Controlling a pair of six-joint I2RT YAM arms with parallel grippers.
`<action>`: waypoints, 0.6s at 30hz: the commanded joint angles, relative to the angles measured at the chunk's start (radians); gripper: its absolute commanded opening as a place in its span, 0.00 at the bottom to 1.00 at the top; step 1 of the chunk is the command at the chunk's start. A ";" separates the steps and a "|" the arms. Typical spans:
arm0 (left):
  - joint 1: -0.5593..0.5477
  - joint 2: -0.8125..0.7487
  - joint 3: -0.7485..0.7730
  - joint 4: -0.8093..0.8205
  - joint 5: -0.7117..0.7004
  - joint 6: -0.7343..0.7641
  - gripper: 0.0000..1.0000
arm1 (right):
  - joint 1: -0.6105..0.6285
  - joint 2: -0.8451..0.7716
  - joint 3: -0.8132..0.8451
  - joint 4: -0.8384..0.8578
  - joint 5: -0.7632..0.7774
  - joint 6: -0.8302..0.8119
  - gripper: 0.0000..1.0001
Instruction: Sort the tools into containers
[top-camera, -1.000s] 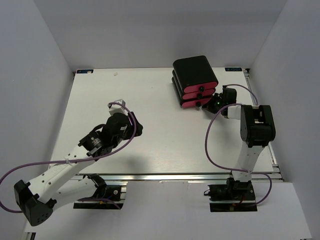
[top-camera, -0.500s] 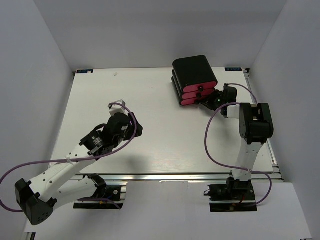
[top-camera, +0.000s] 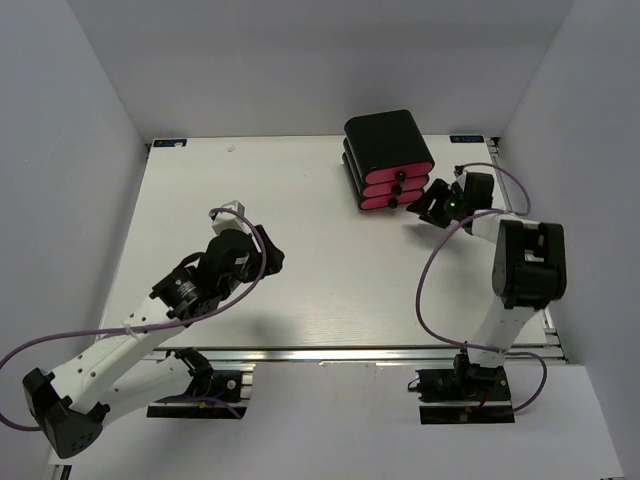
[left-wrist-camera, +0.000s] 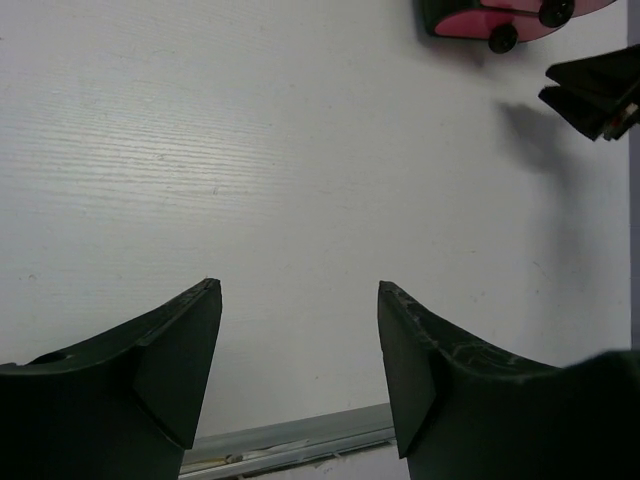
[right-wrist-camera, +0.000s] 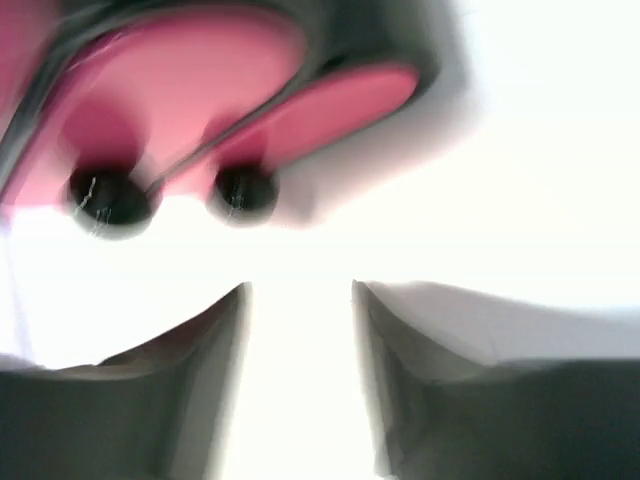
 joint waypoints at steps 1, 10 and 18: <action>-0.002 -0.045 -0.018 0.034 0.000 0.012 0.74 | -0.001 -0.197 0.032 -0.326 -0.155 -0.517 0.68; -0.004 -0.071 -0.055 0.198 0.107 0.148 0.98 | 0.080 -0.703 -0.078 -0.617 0.026 -0.898 0.89; -0.002 -0.102 -0.090 0.290 0.144 0.190 0.98 | 0.080 -0.849 0.017 -0.746 0.064 -0.614 0.89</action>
